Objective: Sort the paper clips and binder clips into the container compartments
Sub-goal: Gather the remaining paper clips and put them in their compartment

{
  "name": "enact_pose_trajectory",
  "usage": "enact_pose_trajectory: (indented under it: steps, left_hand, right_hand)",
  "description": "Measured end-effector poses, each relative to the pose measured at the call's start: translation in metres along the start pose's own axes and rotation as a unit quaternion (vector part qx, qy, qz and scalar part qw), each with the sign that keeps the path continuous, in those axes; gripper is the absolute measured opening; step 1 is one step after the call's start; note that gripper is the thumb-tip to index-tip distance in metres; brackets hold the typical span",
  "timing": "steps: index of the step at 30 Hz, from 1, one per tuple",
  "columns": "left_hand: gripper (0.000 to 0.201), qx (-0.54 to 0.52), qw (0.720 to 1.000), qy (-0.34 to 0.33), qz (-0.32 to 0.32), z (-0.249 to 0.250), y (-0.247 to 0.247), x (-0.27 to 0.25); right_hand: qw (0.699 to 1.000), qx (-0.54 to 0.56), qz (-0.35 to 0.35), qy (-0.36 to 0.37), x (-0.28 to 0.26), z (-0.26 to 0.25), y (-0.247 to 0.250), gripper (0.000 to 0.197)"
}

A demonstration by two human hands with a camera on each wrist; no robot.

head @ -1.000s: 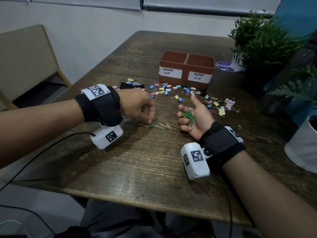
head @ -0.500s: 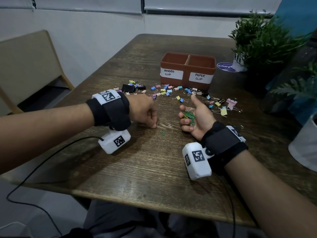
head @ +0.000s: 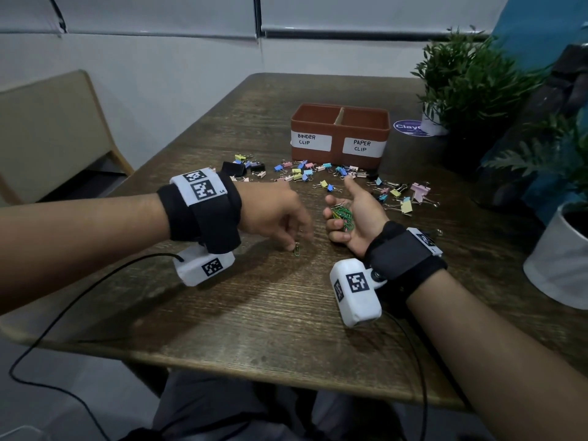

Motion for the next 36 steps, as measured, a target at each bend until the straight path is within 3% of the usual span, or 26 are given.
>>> enact_pose_trajectory:
  steps: [5,13,19,29,36]
  left_hand:
    - [0.021,0.007,1.0,-0.017,0.005,0.001,-0.001,0.004]
    - [0.011,-0.035,0.993,0.095,-0.055,-0.031,-0.016,0.007]
    - [0.007,-0.055,0.991,0.101,-0.066,-0.035,-0.02,0.007]
    - [0.015,-0.013,0.995,0.026,0.096,0.015,0.068,0.014]
    - [0.022,-0.004,0.99,0.007,0.141,0.026,0.073,0.046]
  right_hand:
    - [1.0,-0.002,0.008,0.003,-0.003,-0.002,0.001,0.052]
    - [1.0,-0.003,0.022,0.002,-0.002,-0.002,0.006,0.05]
    - [0.999,-0.009,0.033,0.002,-0.002,-0.003,0.009,0.051]
    - [1.0,-0.002,0.002,-0.004,0.0,0.0,0.001,0.06]
    - [0.995,0.098,-0.017,0.011,-0.003,-0.005,0.002,0.071]
Point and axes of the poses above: each hand's wrist, its own x-axis towards the middle knuckle, its own y-axis out of the back of the hand, z = x × y, the point moved 10 cm from there along x, towards the middle knuckle, and after that the axes turned 5 degrees about -z, right-handed, at the moved point
